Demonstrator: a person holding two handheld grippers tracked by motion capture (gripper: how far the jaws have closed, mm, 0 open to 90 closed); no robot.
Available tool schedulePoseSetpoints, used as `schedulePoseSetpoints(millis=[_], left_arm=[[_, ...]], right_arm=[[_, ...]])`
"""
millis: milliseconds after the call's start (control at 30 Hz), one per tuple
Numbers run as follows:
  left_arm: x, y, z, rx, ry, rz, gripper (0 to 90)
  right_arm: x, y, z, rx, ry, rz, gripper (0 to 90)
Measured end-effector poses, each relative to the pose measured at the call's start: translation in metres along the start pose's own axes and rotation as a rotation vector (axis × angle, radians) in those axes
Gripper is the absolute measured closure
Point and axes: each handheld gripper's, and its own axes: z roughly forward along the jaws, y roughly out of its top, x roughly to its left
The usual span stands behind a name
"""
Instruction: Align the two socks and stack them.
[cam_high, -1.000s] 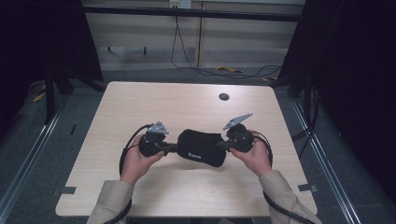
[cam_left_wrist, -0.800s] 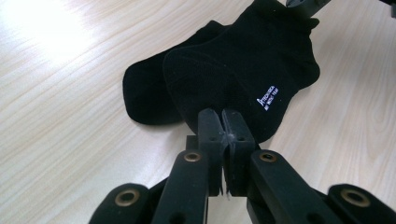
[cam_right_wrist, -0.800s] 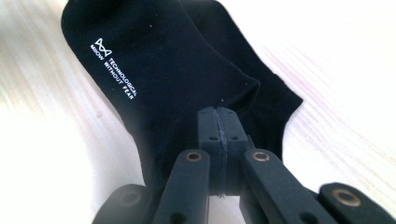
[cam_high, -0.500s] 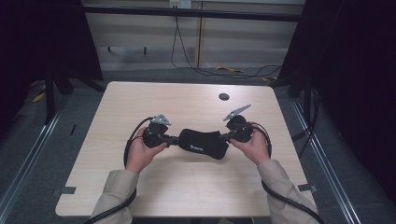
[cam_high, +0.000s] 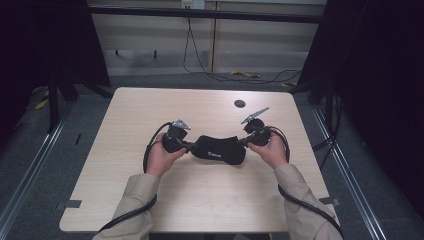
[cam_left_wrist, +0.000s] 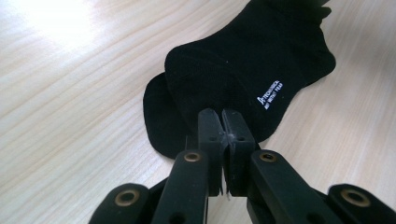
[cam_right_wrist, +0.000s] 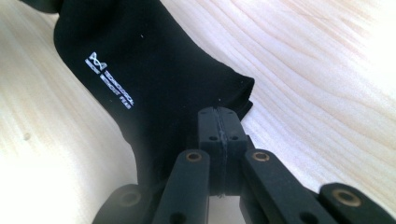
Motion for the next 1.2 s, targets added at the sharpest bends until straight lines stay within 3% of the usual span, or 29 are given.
schedulePoseSetpoints(millis=[200,467,567,767,933,1033,1200], left_arm=[[0.003,-0.001,0.012,0.026,0.028,0.002,87.8],[0.004,-0.010,0.012,0.037,0.048,0.000,87.8],[0.004,-0.013,0.012,0.034,0.053,-0.003,87.7],[0.002,-0.017,0.014,0.038,0.059,0.003,87.5],[-0.001,-0.021,0.017,0.056,0.060,0.004,87.5],[-0.004,-0.025,0.017,0.065,0.050,0.004,87.6],[-0.012,-0.031,0.008,0.065,0.046,0.025,87.6]], right_arm=[[-0.004,-0.002,0.010,0.003,-0.002,0.000,90.0],[-0.006,-0.006,0.023,-0.026,-0.015,-0.001,88.8],[-0.005,-0.006,0.024,-0.029,-0.024,-0.001,79.7],[0.002,-0.008,0.016,-0.034,-0.060,-0.038,75.9],[0.002,-0.017,0.017,-0.018,-0.055,-0.023,77.5],[0.003,-0.024,0.022,-0.005,-0.057,-0.016,84.2],[0.014,-0.029,0.019,0.006,-0.050,-0.026,87.3]])
